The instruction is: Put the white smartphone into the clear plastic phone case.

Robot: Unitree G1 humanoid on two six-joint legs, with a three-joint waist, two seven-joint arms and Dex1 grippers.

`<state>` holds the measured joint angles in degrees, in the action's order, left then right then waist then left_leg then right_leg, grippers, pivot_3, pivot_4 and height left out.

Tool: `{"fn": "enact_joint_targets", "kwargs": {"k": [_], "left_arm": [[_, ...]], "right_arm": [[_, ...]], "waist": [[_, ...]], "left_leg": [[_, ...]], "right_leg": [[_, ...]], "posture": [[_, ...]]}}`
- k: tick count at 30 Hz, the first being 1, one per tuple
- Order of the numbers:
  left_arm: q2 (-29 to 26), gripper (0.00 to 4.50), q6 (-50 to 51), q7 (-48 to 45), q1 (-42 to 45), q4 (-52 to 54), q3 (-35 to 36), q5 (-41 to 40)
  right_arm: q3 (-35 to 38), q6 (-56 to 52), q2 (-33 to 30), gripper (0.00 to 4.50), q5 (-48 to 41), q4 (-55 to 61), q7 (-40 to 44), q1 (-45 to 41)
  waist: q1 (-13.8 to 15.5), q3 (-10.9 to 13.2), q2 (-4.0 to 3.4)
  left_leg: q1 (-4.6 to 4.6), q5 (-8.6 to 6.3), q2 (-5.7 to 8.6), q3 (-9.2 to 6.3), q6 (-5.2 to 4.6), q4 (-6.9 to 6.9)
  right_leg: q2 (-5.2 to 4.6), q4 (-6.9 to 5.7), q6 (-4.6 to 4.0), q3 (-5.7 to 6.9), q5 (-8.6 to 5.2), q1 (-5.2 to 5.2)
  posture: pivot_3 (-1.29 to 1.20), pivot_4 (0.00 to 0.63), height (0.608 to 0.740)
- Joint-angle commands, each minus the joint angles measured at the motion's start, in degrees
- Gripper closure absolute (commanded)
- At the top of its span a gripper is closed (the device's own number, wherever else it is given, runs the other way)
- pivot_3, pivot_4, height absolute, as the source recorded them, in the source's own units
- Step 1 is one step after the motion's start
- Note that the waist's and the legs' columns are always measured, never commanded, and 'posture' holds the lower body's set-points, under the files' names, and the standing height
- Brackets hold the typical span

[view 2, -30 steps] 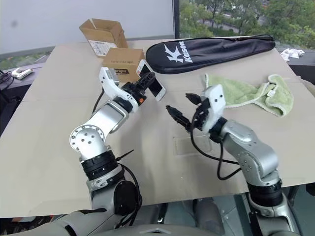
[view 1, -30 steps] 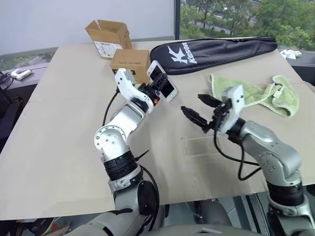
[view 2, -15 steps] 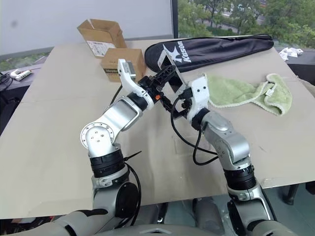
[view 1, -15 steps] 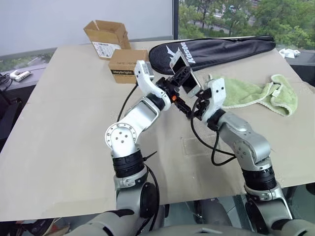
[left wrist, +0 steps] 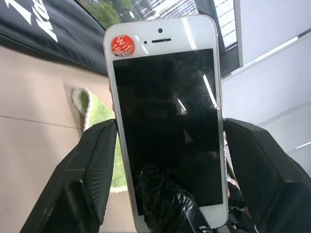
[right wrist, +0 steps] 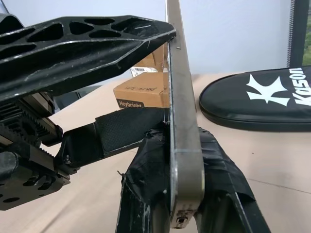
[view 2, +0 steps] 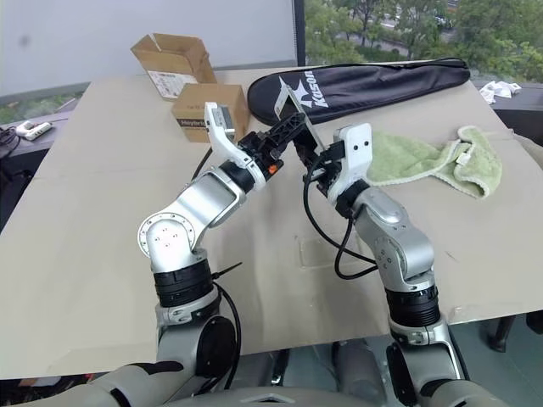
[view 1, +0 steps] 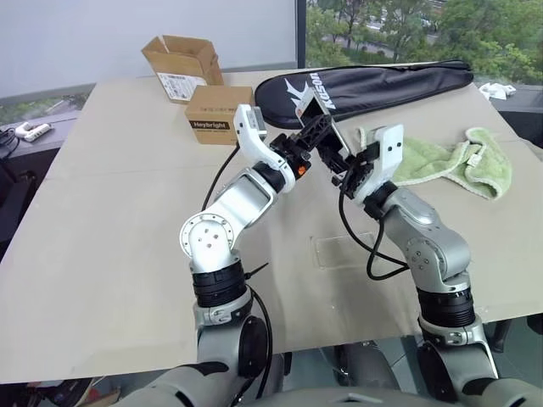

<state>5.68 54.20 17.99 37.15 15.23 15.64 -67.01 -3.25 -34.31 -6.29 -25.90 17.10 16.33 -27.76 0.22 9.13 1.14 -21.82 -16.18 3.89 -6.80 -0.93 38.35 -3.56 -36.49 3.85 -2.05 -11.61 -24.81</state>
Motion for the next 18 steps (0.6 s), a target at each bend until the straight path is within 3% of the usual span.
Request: {"fn": "enact_joint_targets", "kwargs": {"k": [1,3,6,12,15,18], "left_arm": [[-1.0,0.53,-1.0,-1.4,-1.2,3.1,-1.5,-1.6],[-1.9,0.02,-1.4,-2.4,-1.6,3.5,-1.8,-1.7],[-5.3,0.02,-0.3,-3.6,-2.0,3.5,-3.1,0.4],[-23.5,0.02,0.1,-21.8,-5.8,9.1,-10.0,7.9],[-37.7,0.02,-8.5,-38.0,-10.3,11.9,-14.1,18.9],[-43.5,0.02,-16.5,-46.5,-12.4,10.3,-14.3,25.3]], "right_arm": [[0.1,1.9,0.2,4.50,0.2,2.6,0.5,-0.7],[0.2,1.8,0.1,4.50,0.2,2.5,0.6,-0.8],[0.7,1.1,-0.2,4.50,-0.5,2.7,1.0,-0.7],[4.2,-2.8,-5.1,4.50,-4.3,2.9,4.6,-0.3],[7.7,-8.1,-12.1,4.50,-8.6,2.7,9.3,0.3],[10.1,-12.0,-17.2,4.50,-12.4,1.9,12.9,0.6]], "waist": [[-0.2,0.0,0.00],[-0.6,0.0,0.00],[-0.9,0.0,0.00],[-1.2,0.0,-0.05],[-1.3,0.1,-0.24],[-0.9,0.2,-0.34]], "left_leg": [[0.00,0.00,0.00,0.02,0.00,0.00],[0.01,0.00,0.00,0.05,0.00,0.00],[0.03,0.00,0.00,0.06,0.00,0.00],[0.07,0.00,-0.01,0.17,0.00,-0.04],[0.09,0.00,-0.02,0.25,0.00,-0.11],[0.07,0.00,-0.03,0.26,-0.02,-0.14]], "right_leg": [[0.00,0.00,0.00,-0.02,0.00,0.00],[0.00,-0.01,0.00,-0.05,0.00,0.00],[0.00,-0.03,0.00,-0.06,0.00,-0.01],[0.06,-0.13,-0.01,-0.20,0.00,-0.08],[0.08,-0.11,-0.02,-0.26,-0.01,-0.09],[0.07,-0.03,-0.02,-0.26,-0.01,-0.08]], "posture": [[0.00,0.150,0.740],[0.00,0.150,0.740],[0.00,0.150,0.740],[0.00,0.150,0.740],[0.00,0.150,0.740],[0.00,0.150,0.740]]}}
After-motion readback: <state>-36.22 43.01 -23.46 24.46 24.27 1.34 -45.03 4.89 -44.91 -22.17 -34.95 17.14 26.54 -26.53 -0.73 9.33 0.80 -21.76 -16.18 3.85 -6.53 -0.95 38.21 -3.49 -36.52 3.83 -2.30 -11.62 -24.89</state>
